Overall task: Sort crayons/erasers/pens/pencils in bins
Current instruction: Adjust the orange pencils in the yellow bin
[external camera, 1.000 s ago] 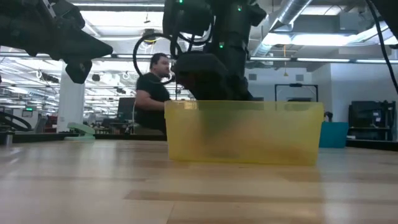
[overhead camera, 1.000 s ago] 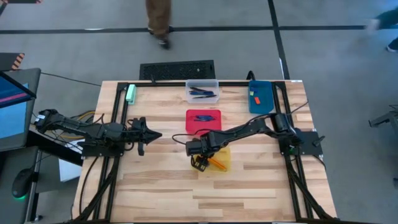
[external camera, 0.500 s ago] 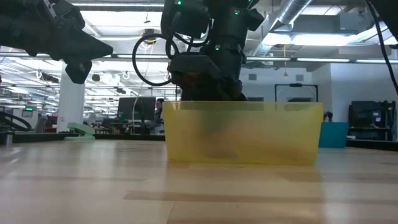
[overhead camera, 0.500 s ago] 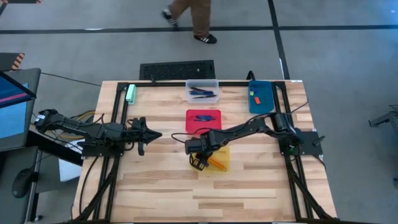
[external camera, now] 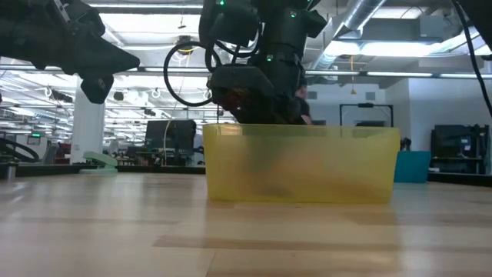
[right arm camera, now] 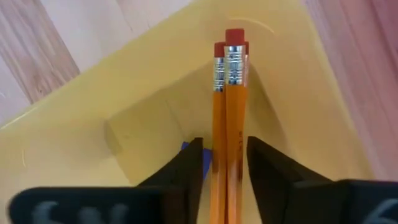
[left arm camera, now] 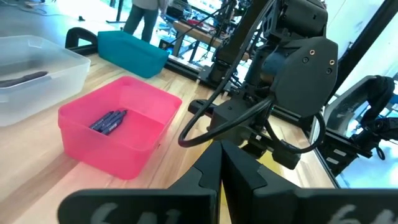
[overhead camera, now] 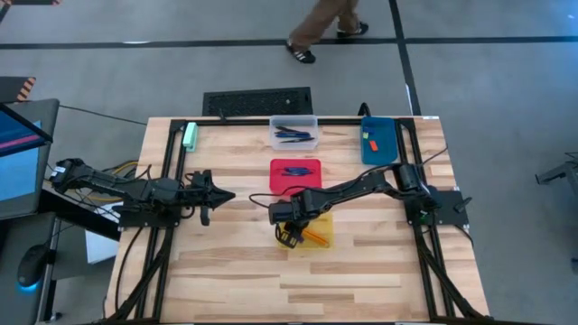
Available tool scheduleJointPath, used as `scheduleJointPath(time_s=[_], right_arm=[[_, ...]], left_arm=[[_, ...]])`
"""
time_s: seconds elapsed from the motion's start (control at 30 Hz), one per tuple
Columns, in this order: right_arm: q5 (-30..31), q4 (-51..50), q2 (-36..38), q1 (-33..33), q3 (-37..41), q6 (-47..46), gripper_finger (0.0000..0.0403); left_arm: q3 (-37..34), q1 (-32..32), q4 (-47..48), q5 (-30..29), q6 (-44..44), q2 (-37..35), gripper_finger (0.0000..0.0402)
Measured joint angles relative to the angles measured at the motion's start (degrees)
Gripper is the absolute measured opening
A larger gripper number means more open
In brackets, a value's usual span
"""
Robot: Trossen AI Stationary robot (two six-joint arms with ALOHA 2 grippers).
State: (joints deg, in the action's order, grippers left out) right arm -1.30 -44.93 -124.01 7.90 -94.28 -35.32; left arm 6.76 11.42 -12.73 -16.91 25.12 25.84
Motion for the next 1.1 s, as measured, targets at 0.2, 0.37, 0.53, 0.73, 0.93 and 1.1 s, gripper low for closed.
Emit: scheduleJointPath(time_s=[0.2,0.37,0.53,0.73,0.93,1.1], right_arm=[[-0.07,0.00,0.00,-0.07,0.00,1.49,0.0155],[-0.11,0.50,0.00,-0.07,0.00,2.84,0.0100],[-0.16,0.56,0.10,-0.07,-0.06,3.03,0.0041],[-0.28,0.59,0.22,-0.09,-0.13,2.92,0.0022],[-0.50,0.50,0.17,-0.09,-0.11,2.40,0.0045],[-3.34,-0.07,-0.13,-0.07,0.09,1.87,0.0088]], left_arm=[[0.00,0.00,-0.02,0.00,-0.02,-0.01,0.0000],[0.00,0.00,-0.02,-0.02,-0.02,-0.01,0.0000],[0.00,0.00,-0.02,-0.31,-0.06,0.00,0.0000],[0.00,0.00,-0.02,-0.31,-0.44,-0.01,0.0000],[0.00,0.00,-0.02,-0.31,-0.42,-0.01,0.0000],[0.00,0.01,-0.02,-0.28,-0.42,0.00,0.0000]])
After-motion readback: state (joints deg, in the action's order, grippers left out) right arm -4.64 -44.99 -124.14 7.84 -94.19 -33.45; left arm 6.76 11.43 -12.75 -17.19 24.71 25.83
